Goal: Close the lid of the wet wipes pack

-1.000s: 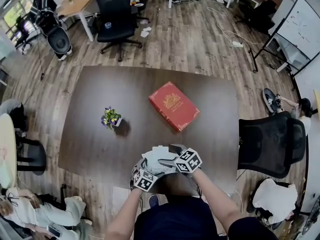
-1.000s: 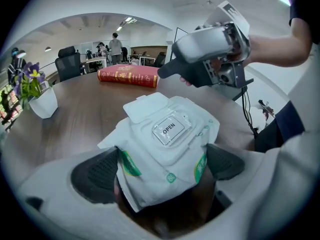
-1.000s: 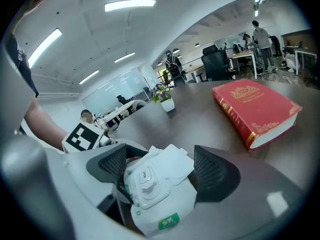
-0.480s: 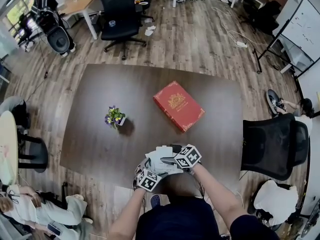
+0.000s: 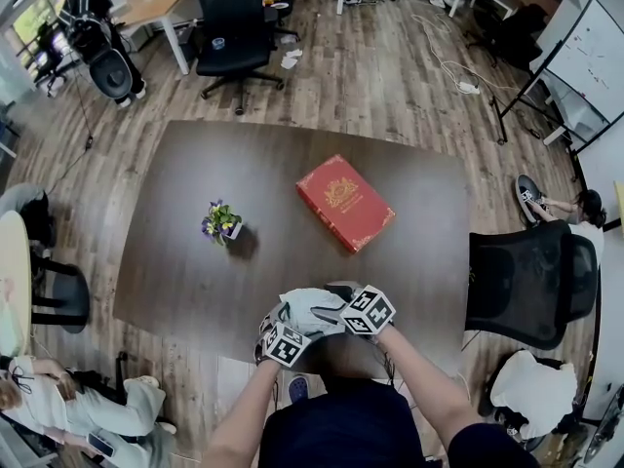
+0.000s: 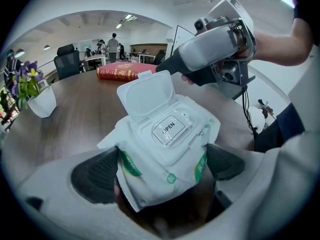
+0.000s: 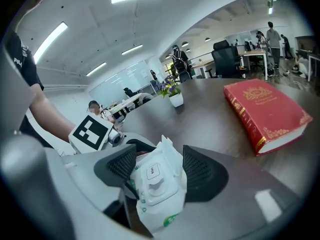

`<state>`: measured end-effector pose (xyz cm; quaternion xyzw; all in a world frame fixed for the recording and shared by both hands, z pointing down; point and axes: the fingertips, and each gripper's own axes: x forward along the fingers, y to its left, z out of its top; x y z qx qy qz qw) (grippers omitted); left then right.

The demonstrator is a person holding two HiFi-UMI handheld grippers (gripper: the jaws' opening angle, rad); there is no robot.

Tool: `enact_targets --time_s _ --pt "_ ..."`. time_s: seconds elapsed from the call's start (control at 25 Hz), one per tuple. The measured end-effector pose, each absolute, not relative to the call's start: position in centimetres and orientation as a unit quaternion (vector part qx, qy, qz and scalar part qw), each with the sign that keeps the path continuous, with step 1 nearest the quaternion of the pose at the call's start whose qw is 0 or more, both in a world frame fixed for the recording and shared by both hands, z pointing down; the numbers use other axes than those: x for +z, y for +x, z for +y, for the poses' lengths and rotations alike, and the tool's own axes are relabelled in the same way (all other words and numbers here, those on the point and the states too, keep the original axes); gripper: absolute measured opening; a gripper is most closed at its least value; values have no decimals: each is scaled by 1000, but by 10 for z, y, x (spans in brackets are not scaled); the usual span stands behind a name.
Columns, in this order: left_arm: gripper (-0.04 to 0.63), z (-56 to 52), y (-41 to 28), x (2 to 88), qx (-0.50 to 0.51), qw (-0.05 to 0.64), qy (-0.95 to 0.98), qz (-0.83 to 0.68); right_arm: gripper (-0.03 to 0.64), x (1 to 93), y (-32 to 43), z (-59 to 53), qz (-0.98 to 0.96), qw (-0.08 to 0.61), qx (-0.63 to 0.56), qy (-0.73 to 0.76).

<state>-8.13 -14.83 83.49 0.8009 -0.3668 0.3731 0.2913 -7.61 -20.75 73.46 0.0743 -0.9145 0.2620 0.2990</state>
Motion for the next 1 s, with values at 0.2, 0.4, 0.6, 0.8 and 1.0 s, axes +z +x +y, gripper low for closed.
enact_targets --time_s 0.2,0.4,0.6,0.8,1.0 --pt "552 -148 -81 833 371 290 802 -367 307 729 -76 -197 -916 300 258 67" --pt "552 -147 -81 832 372 292 802 -365 305 719 -80 -180 -922 306 236 35" --pt "552 -148 -82 832 374 293 800 -366 249 717 -90 -163 -920 303 246 13" --pt "552 -146 -80 834 376 297 799 -363 241 731 -86 -149 -912 327 248 7" --pt "552 -146 -80 835 377 296 798 -365 213 751 -76 -146 -899 358 251 31"
